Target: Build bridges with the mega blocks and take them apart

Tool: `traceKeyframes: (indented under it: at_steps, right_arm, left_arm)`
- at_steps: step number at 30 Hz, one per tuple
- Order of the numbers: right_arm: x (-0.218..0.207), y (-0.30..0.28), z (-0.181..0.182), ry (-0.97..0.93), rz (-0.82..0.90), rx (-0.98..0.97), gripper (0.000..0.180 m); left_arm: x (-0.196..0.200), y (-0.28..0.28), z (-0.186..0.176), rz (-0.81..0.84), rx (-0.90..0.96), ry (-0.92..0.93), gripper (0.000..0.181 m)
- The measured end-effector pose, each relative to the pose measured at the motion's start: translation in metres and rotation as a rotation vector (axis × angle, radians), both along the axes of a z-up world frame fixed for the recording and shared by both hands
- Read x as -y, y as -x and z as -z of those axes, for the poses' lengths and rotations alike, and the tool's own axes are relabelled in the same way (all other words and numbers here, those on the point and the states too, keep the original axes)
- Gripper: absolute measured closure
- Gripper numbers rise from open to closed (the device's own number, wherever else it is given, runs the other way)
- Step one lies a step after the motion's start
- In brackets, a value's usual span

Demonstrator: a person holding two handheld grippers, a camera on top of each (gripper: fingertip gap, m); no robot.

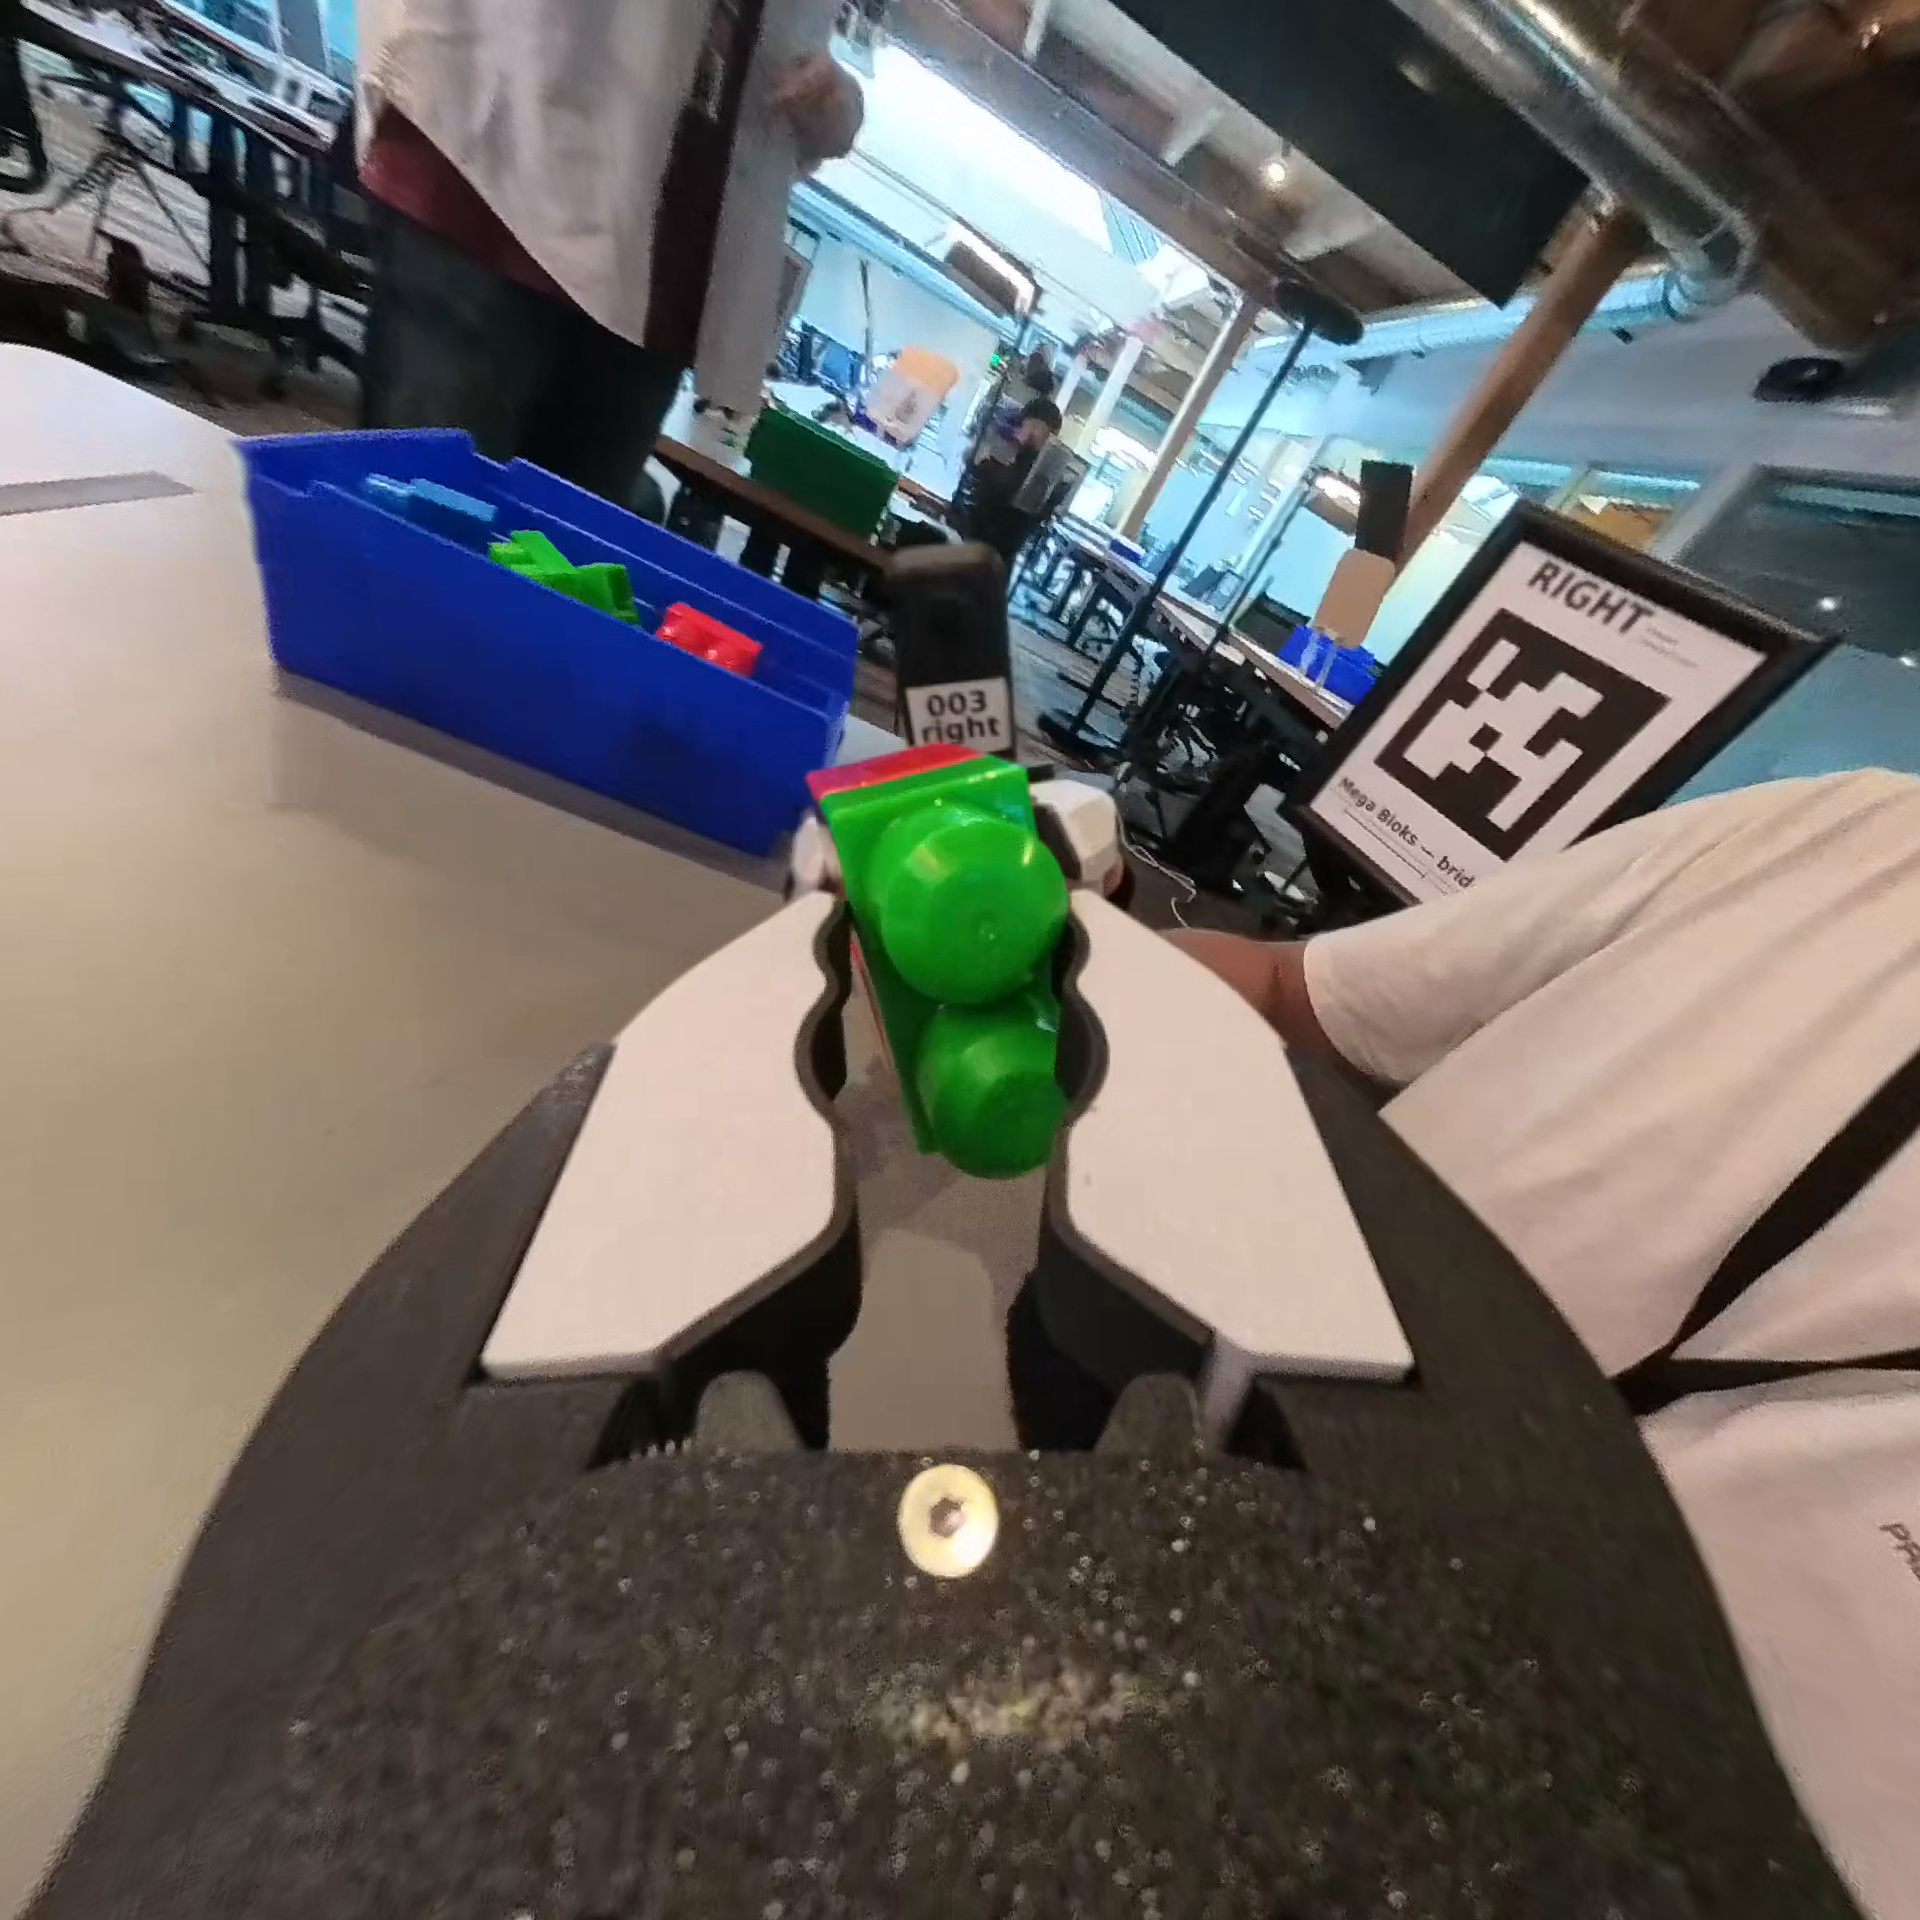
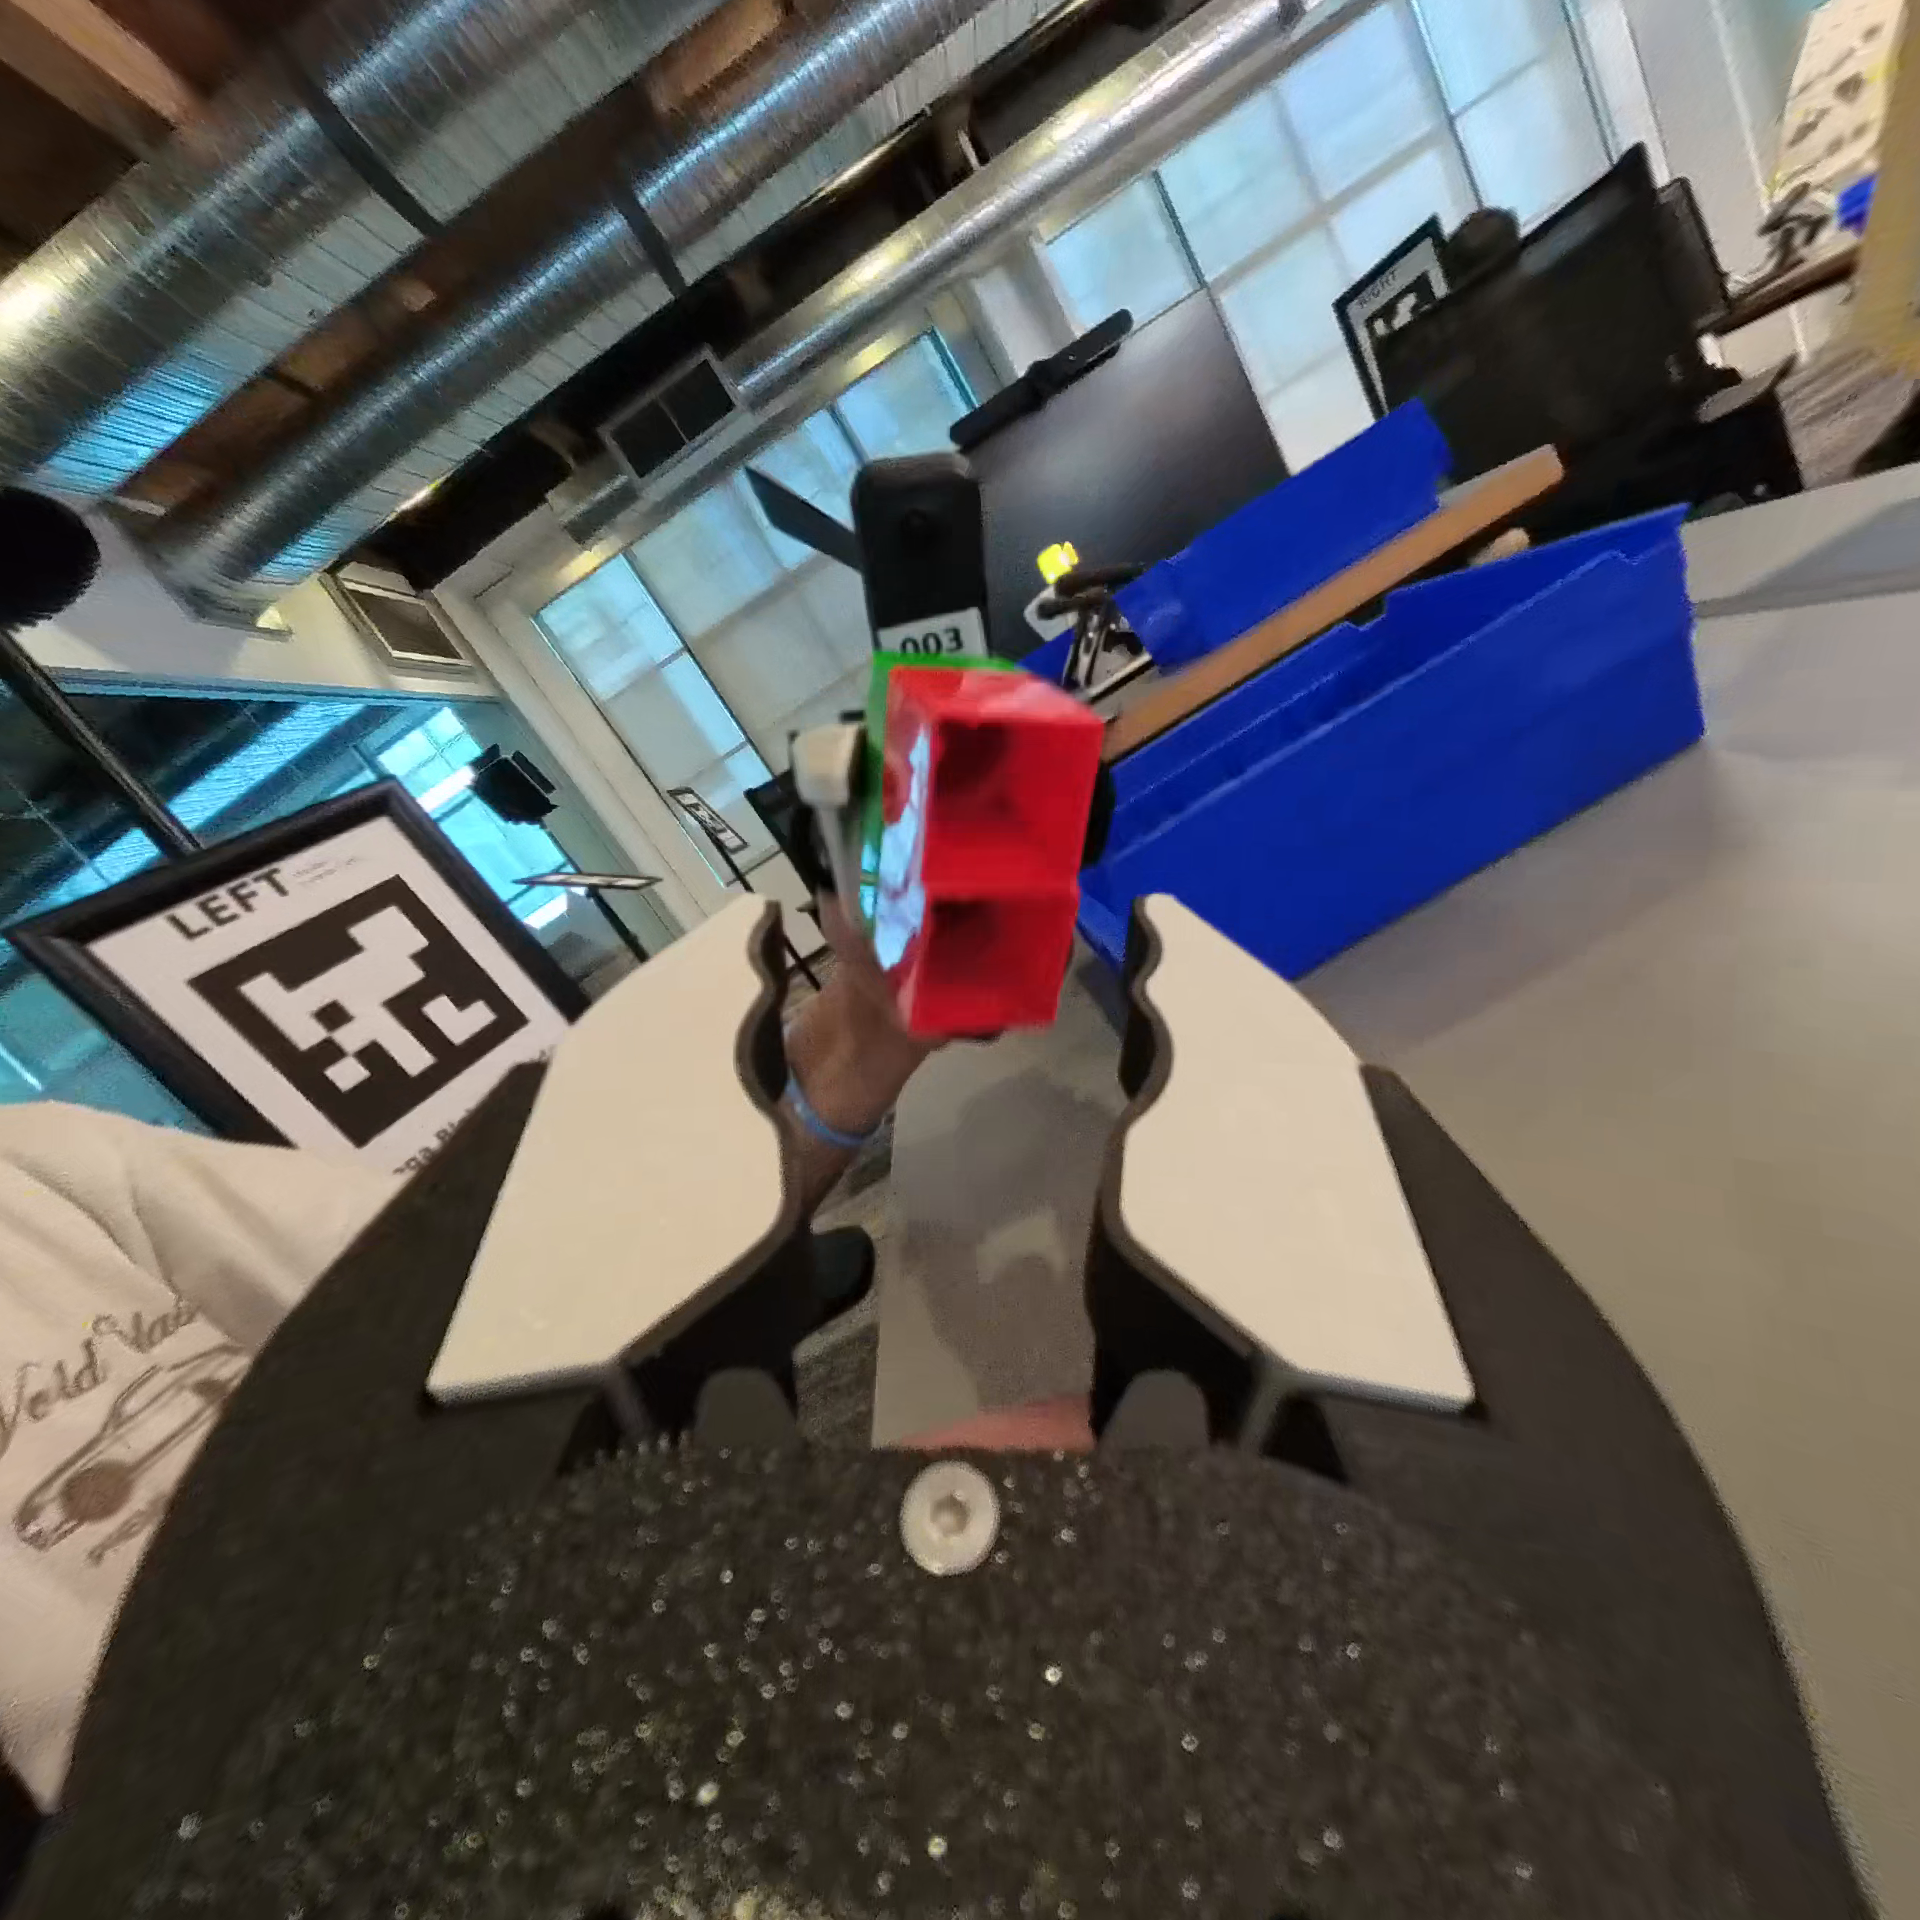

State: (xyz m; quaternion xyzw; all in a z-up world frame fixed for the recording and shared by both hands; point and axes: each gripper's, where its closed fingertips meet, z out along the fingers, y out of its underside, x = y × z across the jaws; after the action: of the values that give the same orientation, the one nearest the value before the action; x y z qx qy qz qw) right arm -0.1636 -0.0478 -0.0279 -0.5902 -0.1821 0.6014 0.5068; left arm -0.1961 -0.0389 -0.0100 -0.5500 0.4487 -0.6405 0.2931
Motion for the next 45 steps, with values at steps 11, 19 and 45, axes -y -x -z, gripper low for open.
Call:
traceKeyframes:
  at_steps: [11,19,45]
  right_arm:
    - [-0.007,0.003,0.0,-0.016,-0.006,-0.113,0.143]
    - [-0.003,-0.008,-0.002,-0.062,0.002,-0.104,0.143]
    - [-0.026,-0.217,-0.028,-0.081,0.894,0.613,0.143]
  left_arm:
    - [0.013,-0.029,0.013,0.033,0.042,0.045,0.146]
    - [0.014,-0.038,0.008,0.009,0.106,0.042,0.147]
    - [-0.035,-0.003,0.076,-0.479,-0.153,-0.204,0.147]
